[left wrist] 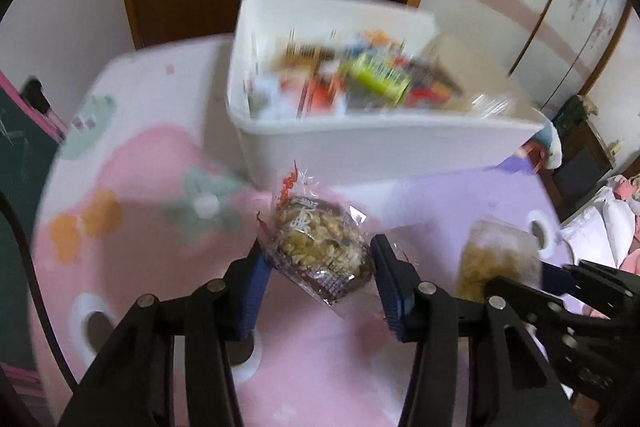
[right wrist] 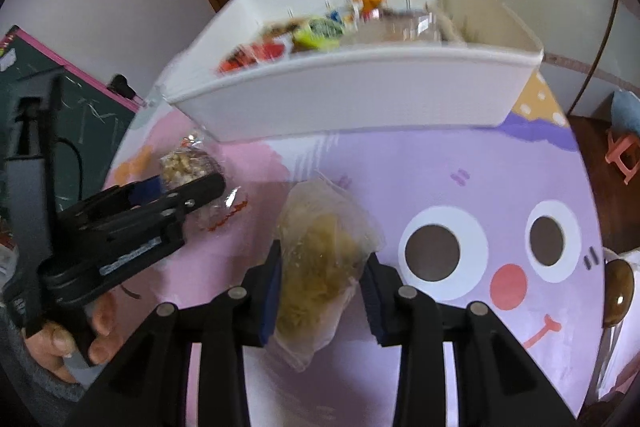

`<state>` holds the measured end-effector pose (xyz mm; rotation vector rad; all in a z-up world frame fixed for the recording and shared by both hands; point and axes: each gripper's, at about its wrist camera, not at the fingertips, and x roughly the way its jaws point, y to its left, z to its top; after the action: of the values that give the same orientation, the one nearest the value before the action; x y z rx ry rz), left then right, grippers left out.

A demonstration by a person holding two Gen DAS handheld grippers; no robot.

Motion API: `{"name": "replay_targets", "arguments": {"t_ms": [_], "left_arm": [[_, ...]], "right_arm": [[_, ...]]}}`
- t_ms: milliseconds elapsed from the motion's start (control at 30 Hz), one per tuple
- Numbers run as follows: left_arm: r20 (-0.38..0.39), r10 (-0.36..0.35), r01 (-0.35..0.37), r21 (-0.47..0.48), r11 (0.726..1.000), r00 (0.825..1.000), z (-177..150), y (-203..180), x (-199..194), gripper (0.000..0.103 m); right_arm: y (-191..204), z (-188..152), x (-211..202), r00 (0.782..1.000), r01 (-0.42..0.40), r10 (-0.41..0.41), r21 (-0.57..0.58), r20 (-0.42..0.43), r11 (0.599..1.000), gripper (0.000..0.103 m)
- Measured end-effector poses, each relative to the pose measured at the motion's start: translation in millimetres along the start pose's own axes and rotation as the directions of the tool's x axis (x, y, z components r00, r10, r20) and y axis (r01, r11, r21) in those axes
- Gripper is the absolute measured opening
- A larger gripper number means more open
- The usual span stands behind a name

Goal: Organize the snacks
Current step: 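Lift both bags over the white bin and open both tools to drop them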

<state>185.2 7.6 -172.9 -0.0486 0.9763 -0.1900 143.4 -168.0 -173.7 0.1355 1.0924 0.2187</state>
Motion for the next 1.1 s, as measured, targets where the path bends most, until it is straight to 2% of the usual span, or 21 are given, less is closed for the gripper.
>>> {"name": "replay_targets", "arguments": {"t_ms": [100, 200, 267, 367, 533, 633, 700, 800, 867, 1100], "left_arm": [[0.071, -0.002, -0.003, 0.064, 0.998, 0.997, 17.4, -16.2, -47.7, 0.048], [0.165, 0.028, -0.049, 0.124, 0.991, 0.986, 42.4, -33.5, -100.1, 0.048], [0.233, 0.03, -0.064, 0.141, 0.988, 0.972, 64.1, -42.6, -135.1, 0.048], [0.294, 0.024, -0.068, 0.141, 0.988, 0.956, 99.2, -54.0, -181.3, 0.049], [0.34, 0.001, -0.051, 0.138, 0.989, 0.94, 147.5, -74.7, -225.2, 0.049], [0.372, 0.021, -0.08, 0.144, 0.986, 0.928, 172.3, -88.7, -237.7, 0.049], [0.376, 0.037, -0.099, 0.146, 0.984, 0.926, 187.3, -95.8, -236.3, 0.049], [0.347, 0.045, -0.094, 0.126, 0.988, 0.937, 206.7, -97.7, -223.1, 0.049], [0.308, 0.051, -0.089, 0.11, 0.99, 0.95, 216.6, -95.3, -201.0, 0.049], [0.224, 0.086, -0.106, 0.081, 0.991, 0.971, 226.7, -76.2, -119.8, 0.049]], "right_arm": [[5.4, 13.2, -35.5, 0.997, -0.021, 0.022, -0.014, 0.08, 1.0, 0.035], [11.3, 34.5, -79.9, 0.983, -0.024, 0.03, -0.035, 0.183, 0.999, 0.035], [17.5, 51.5, -113.4, 0.966, -0.012, 0.028, -0.065, 0.256, 0.998, 0.035], [25.0, 79.7, -161.0, 0.936, 0.038, 0.002, -0.105, 0.352, 0.994, 0.035], [29.3, 126.9, -221.1, 0.878, 0.142, -0.066, -0.126, 0.475, 0.982, 0.035], [25.4, 156.0, -236.3, 0.862, 0.172, -0.094, -0.113, 0.498, 0.979, 0.035], [19.6, 172.7, -238.3, 0.864, 0.166, -0.099, -0.095, 0.494, 0.981, 0.035], [12.4, 192.9, -224.5, 0.873, 0.182, -0.123, -0.081, 0.473, 0.98, 0.035], [5.8, 203.5, -209.1, 0.887, 0.174, -0.124, -0.073, 0.444, 0.982, 0.035], [-6.8, 223.9, -146.5, 0.929, 0.181, -0.151, -0.06, 0.337, 0.982, 0.035]]}}
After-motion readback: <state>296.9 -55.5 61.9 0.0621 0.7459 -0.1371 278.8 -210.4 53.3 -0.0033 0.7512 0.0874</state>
